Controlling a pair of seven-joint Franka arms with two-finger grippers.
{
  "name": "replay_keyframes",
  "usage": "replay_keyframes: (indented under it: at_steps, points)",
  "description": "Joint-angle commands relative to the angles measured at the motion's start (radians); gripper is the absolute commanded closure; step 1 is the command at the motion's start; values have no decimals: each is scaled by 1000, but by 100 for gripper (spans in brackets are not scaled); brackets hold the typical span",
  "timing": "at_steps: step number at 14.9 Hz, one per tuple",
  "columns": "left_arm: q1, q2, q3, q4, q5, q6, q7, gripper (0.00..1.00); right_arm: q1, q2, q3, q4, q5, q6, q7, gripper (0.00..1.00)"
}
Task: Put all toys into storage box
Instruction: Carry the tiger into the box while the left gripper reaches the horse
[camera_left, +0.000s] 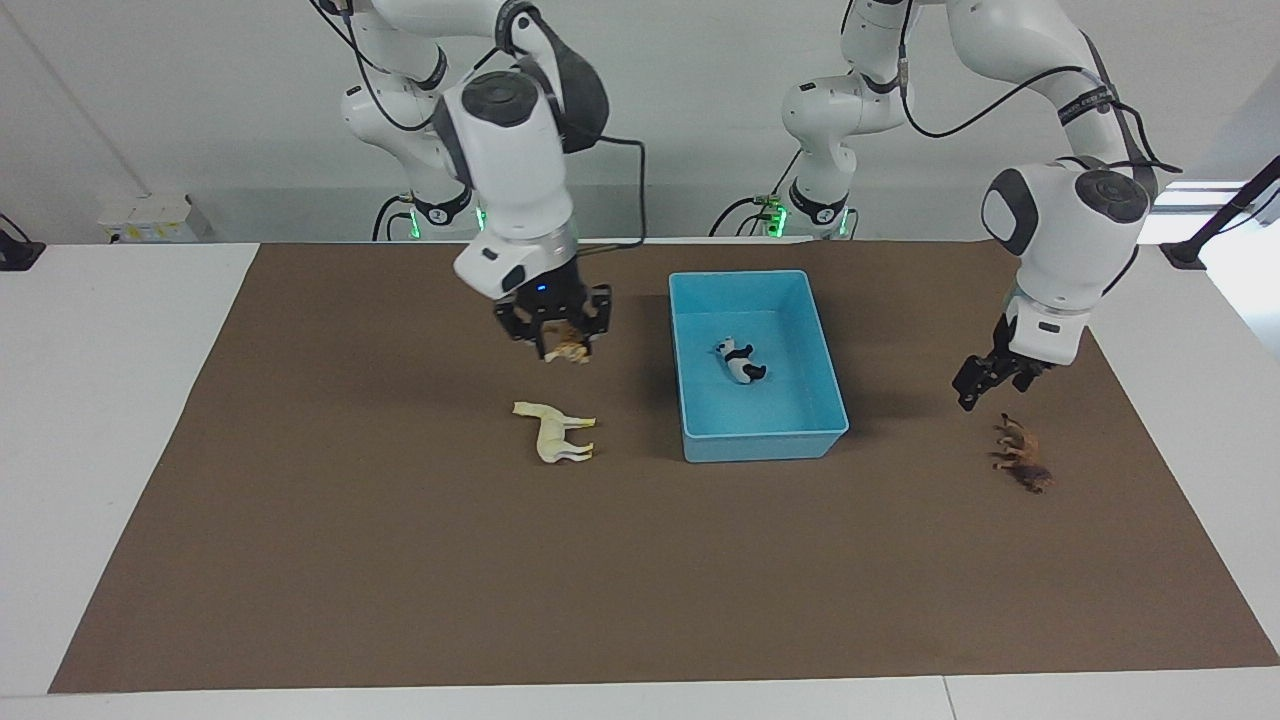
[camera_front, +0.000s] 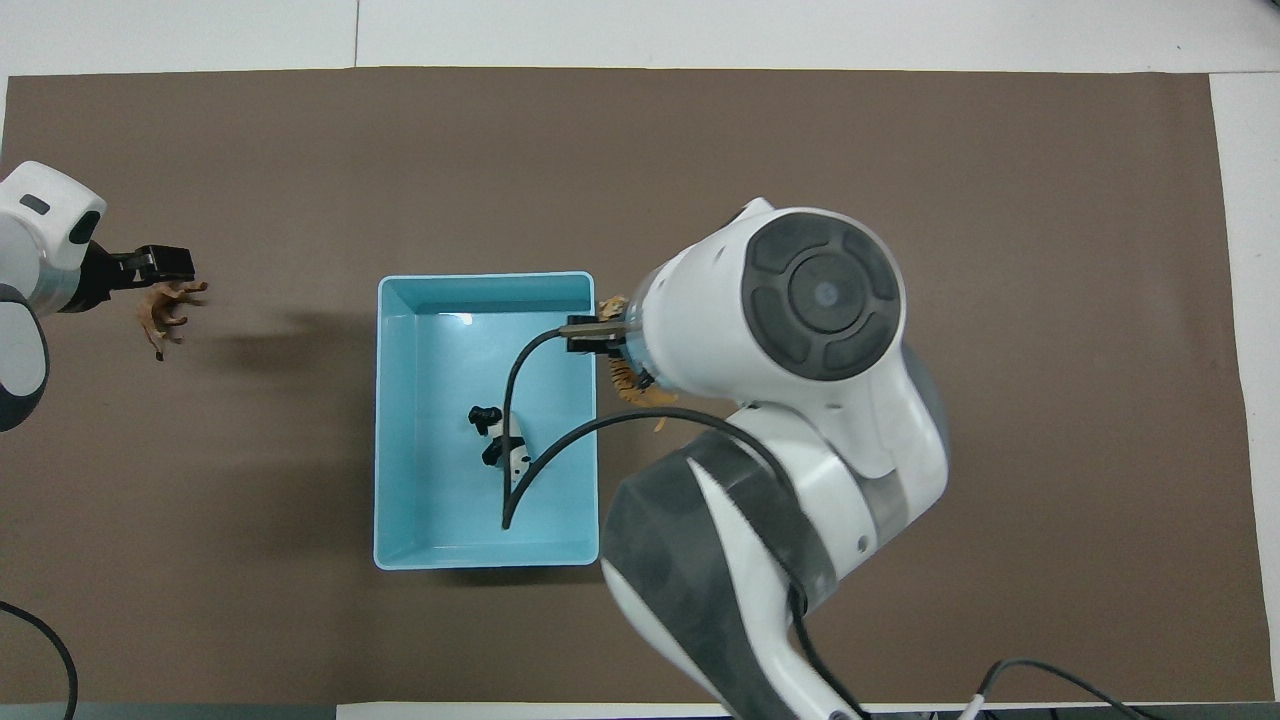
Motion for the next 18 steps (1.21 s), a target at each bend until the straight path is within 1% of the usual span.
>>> replay_keyframes:
  at_steps: [1, 2, 3, 4, 5, 6, 7, 8, 9, 11, 12, 13, 15, 17, 18]
  points:
    - [10, 125, -12, 119, -6, 24, 13, 0, 124, 83, -8, 10, 19, 137, 84, 100]
    - [15, 161, -12, 145, 3, 37, 21, 0, 157, 110, -9, 2, 18, 166, 97, 100]
    - [32, 179, -12, 147, 7, 78, 24, 0, 181, 151, -10, 4, 12, 182, 104, 100]
    - [40, 199, -12, 145, 9, 114, 27, 0, 227, 203, -13, 5, -17, 205, 120, 100]
    - [46, 219, -12, 150, 16, 133, 38, 0, 241, 229, -13, -13, -46, 255, 146, 100]
    - [49, 235, -12, 158, 24, 145, 45, 0, 243, 234, -11, -32, -51, 269, 164, 100]
    - [50, 255, -12, 170, 24, 167, 47, 0, 237, 233, -11, -36, -53, 262, 172, 36]
    - [52, 262, -12, 172, 24, 176, 47, 0, 240, 231, -11, -27, -50, 239, 201, 0]
    - [66, 264, -12, 169, 24, 179, 47, 0, 238, 231, -13, -9, -48, 202, 256, 0]
    - [70, 264, -12, 159, 24, 175, 58, 0, 229, 251, -14, 100, -51, 81, 347, 0]
    - [72, 262, -12, 143, 24, 176, 58, 1, 223, 257, -22, 153, -53, 14, 362, 0]
    - [73, 258, -12, 127, 24, 175, 58, 3, 205, 250, -42, 177, -54, -34, 364, 0]
    - [81, 252, -10, 103, 24, 176, 64, 8, 170, 220, -101, 178, -54, -62, 358, 0]
    - [99, 247, -10, 87, 24, 176, 75, 14, 128, 219, -125, 177, -82, -64, 352, 0]
    - [101, 246, -10, 83, 24, 175, 73, 22, 102, 219, -125, 162, -115, -62, 344, 0]
